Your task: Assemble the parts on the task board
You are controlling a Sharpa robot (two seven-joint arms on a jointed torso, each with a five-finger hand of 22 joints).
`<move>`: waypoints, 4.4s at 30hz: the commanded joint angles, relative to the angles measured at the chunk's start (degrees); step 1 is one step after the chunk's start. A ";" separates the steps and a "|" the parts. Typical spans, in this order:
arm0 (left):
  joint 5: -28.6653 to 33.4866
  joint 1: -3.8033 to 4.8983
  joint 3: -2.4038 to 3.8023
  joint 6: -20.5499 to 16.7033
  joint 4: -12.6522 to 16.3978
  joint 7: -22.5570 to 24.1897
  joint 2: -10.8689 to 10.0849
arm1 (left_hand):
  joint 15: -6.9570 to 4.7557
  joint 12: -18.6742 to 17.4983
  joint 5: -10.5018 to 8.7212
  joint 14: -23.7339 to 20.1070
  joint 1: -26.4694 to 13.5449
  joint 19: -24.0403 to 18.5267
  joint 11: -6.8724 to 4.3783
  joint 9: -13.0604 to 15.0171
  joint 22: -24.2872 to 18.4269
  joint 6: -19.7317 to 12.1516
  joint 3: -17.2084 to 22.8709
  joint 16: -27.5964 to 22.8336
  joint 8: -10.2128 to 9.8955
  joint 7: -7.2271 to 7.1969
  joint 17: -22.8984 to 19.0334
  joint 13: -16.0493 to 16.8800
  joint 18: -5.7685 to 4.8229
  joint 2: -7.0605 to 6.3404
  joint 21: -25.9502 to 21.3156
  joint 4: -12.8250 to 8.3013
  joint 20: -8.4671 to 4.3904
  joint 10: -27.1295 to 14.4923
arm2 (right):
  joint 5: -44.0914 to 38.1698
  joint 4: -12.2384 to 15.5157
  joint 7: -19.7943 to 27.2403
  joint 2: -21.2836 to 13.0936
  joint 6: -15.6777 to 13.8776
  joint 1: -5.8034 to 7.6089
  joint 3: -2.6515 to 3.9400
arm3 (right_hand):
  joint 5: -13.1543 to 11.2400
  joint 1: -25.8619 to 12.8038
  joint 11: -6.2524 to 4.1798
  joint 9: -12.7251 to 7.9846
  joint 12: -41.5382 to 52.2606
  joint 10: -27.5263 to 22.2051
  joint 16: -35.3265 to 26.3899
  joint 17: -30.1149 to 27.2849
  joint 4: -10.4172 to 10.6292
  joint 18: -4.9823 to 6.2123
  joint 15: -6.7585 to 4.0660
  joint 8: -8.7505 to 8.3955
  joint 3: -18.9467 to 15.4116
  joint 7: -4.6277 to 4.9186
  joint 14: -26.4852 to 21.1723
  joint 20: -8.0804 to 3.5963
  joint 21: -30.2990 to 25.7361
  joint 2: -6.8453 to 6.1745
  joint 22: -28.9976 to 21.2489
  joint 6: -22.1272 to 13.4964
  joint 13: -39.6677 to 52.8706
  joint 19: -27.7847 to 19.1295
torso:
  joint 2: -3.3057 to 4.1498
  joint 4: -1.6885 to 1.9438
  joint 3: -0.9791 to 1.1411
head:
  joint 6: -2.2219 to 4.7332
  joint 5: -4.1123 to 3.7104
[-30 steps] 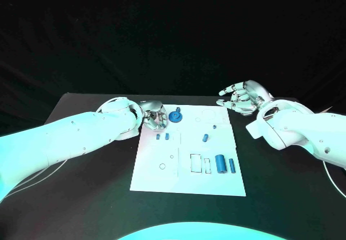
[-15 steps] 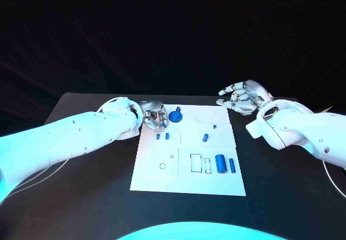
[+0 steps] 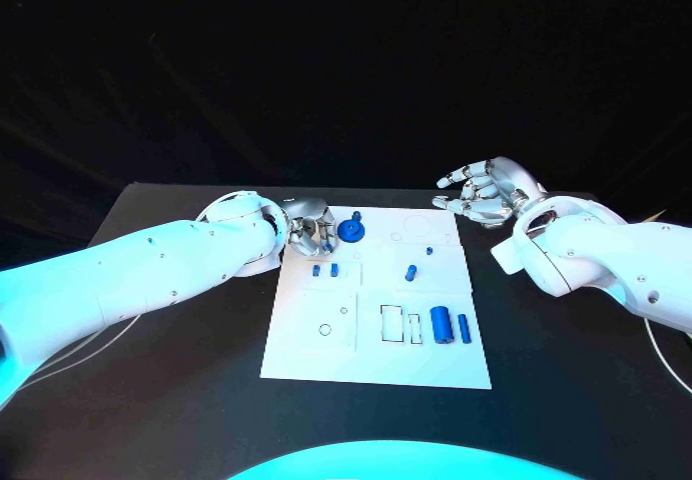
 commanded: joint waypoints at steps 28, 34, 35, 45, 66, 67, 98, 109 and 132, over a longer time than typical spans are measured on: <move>0.08 -0.21 -0.30 2.05 -0.22 -0.90 0.43 | 0.15 -0.74 -0.36 0.13 -2.11 -0.85 0.10 -0.35 -0.59 -2.52 0.02 0.32 -2.54 0.26 -0.23 0.84 -0.91 -0.75 -0.45 -1.08 0.09 0.28 | -0.27 -0.30 0.58 0.23 0.29 -0.05 0.01 | 0.37 -0.16 -0.07 -0.10 -0.38 -0.42 -0.21 0.16 0.00 1.08 -0.29 0.30 0.41 -0.09 2.27 -0.29 -0.53 -0.40 4.99 -0.46 -0.22 -0.35 | 0.00 0.02 0.00 | -0.12 0.07; 0.15 -0.20 -0.30 1.73 -0.25 -0.99 0.40 | 0.27 -0.95 -0.38 -0.07 -2.46 -1.18 0.25 -0.56 -0.88 -3.17 0.10 0.27 -3.20 0.43 -0.54 0.94 -0.84 -1.01 -0.70 -1.16 0.16 -0.01 | -0.27 -0.35 0.57 0.25 0.28 -0.05 0.01 | 0.37 -0.16 -0.07 -0.10 -0.38 -0.42 -0.21 0.16 0.00 1.08 -0.29 0.30 0.41 -0.09 2.27 -0.29 -0.53 -0.40 4.99 -0.46 -0.22 -0.35 | 0.00 0.01 -0.01 | -0.16 0.06; 0.15 -0.20 -0.30 1.64 -0.25 -1.02 0.39 | 0.33 -0.99 -0.38 -0.11 -2.66 -1.21 0.33 -0.61 -0.90 -3.28 0.09 0.27 -3.34 0.49 -0.56 0.97 -0.84 -1.08 -0.73 -1.10 0.19 -0.07 | -0.27 -0.37 0.57 0.26 0.26 -0.05 0.01 | 0.37 -0.16 -0.07 -0.10 -0.38 -0.42 -0.21 0.16 0.00 1.08 -0.29 0.30 0.41 -0.09 2.27 -0.29 -0.53 -0.40 4.99 -0.46 -0.22 -0.35 | 0.01 0.01 -0.02 | -0.15 0.05; 0.29 -0.20 -0.30 1.13 -0.23 -1.12 0.34 | 0.46 -1.04 -0.32 -0.21 -3.38 -1.32 0.44 -0.70 -1.00 -3.38 0.00 0.31 -3.65 0.58 -0.69 1.11 -0.82 -1.36 -0.85 -0.87 0.29 -0.16 | -0.27 -0.41 0.62 0.29 0.18 -0.07 0.01 | 0.37 -0.21 -0.07 -0.11 -0.57 -0.55 -0.23 0.16 0.01 1.09 -0.29 0.31 0.43 -0.08 2.27 -0.29 -0.59 -0.43 4.96 -0.49 -0.44 -0.36 | 0.03 -0.02 -0.01 | -0.17 0.05; 0.65 -0.20 0.02 0.21 -0.66 -2.42 -1.08 | 1.31 -2.25 -0.20 -2.56 -4.89 -3.87 1.38 -2.51 -3.53 -9.36 0.38 -0.58 -7.86 0.27 -4.24 1.58 -0.20 -2.69 -3.13 -1.06 0.84 -4.54 | -1.63 -1.35 -0.86 0.21 2.42 -0.13 0.00 | -0.44 -0.46 0.65 -0.30 -22.15 -11.85 -4.46 -4.98 0.21 2.84 0.27 1.48 3.13 0.53 0.28 0.17 -11.31 -2.12 -1.34 -2.13 -21.20 -3.56 | -0.04 -0.03 -0.05 | 0.00 -0.04; 0.80 -0.19 0.06 -0.04 -0.69 -2.44 -1.33 | 1.95 -3.26 -0.17 -3.38 -4.97 -4.62 2.18 -2.68 -4.25 -9.71 0.37 -1.02 -8.09 0.19 -5.71 1.10 -0.06 -2.78 -3.77 -1.08 1.32 -6.67 | -1.90 -1.57 -0.94 0.20 2.89 -0.13 0.00 | -0.81 -0.51 0.98 -0.35 -26.13 -13.55 -5.31 -6.20 0.27 3.00 0.51 1.61 3.63 0.64 -0.04 0.28 -12.38 -2.39 -1.96 -2.14 -24.34 -3.75 | -0.05 -0.04 -0.04 | 0.00 -0.05; 68.35 0.10 2.35 -8.29 15.09 22.15 -16.63 | 3.06 0.11 -0.32 -20.77 -3.98 -21.01 3.62 -2.68 -19.76 -5.62 0.16 -21.26 -3.44 3.04 -33.31 -1.56 3.06 -0.65 -19.86 -3.43 2.44 -10.08 | -43.44 -6.43 -8.16 2.74 18.13 -2.98 0.00 | -0.92 -0.06 1.08 -0.62 -46.43 -8.69 -1.50 -1.84 -6.40 0.33 0.51 1.69 13.09 -0.31 2.58 0.09 1.97 -6.46 7.44 4.16 -44.86 1.73 | 0.02 0.11 -0.12 | 1.56 -3.91; 72.21 0.03 2.35 -7.02 17.82 25.48 -18.34 | 3.04 0.16 -0.29 -20.97 -4.49 -21.31 3.48 -2.73 -20.14 -5.37 -0.45 -21.87 -3.19 2.87 -33.76 -1.87 3.03 -0.54 -20.53 -3.27 2.47 -9.52 | -46.27 -7.50 -10.28 5.29 19.37 -4.19 0.00 | -0.70 -0.43 1.11 -0.50 -47.09 -8.08 -1.73 -2.28 -6.70 0.38 0.60 1.70 13.40 -0.28 2.48 0.10 1.82 -6.24 7.41 4.87 -45.71 1.70 | 0.01 0.10 -0.07 | 1.54 -3.95; 72.55 0.03 2.35 -6.98 19.08 26.15 -18.99 | 3.02 0.19 -0.26 -21.03 -4.48 -21.36 3.46 -2.76 -20.28 -5.31 -0.59 -22.07 -3.12 2.94 -33.91 -1.99 3.04 -0.37 -20.76 -3.32 2.45 -9.27 | -46.86 -10.18 -11.36 8.47 18.66 -5.42 -0.01 | -1.64 -1.23 0.77 -0.01 -48.98 -4.70 -1.56 -2.37 -8.42 0.31 0.25 1.71 17.58 -0.52 2.54 0.03 2.21 -4.57 7.82 7.38 -48.51 1.89 | 0.06 0.01 0.00 | 1.46 -4.06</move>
